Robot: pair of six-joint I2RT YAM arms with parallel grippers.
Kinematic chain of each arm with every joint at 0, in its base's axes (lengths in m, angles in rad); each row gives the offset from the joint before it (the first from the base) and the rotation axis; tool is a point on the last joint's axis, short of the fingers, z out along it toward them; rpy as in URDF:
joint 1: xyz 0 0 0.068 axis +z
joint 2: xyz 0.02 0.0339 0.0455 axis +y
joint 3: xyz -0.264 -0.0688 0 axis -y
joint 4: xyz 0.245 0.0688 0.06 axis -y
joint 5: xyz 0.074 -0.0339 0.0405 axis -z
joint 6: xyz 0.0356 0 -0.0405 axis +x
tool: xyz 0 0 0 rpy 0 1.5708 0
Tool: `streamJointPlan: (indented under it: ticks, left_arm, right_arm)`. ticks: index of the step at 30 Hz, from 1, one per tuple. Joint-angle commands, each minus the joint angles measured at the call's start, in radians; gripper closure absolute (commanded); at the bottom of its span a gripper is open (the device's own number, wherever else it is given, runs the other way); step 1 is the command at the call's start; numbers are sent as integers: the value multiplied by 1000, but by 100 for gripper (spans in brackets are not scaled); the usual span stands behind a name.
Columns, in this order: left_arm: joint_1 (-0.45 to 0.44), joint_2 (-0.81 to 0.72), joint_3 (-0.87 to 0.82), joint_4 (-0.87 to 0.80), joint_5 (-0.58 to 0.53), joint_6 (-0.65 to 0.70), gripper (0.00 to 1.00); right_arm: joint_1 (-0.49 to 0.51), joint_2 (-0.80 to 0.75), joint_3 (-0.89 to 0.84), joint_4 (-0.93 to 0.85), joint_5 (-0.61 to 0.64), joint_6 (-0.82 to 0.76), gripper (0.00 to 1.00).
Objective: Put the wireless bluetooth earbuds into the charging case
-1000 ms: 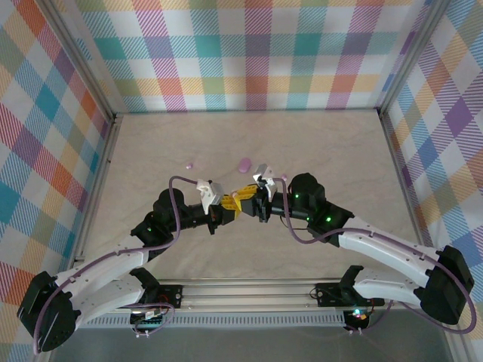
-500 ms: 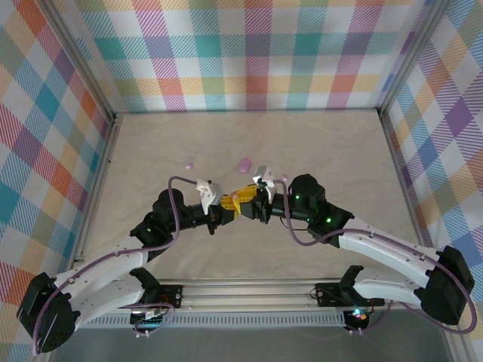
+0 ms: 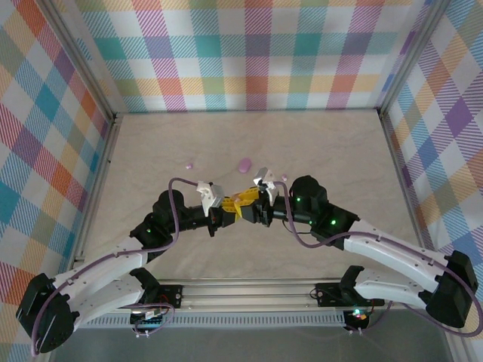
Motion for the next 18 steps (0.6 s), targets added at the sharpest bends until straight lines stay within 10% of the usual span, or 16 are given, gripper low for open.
streamJointPlan:
  ticks: [1,18]
  left_arm:
    - [1,-46,29,191,13,11,100]
    - [1,-34,19,67,-52,47,100]
  right_arm:
    - [-3,1,29,-213,47,34,64]
    - [-10,20,218,-418,145,109,62]
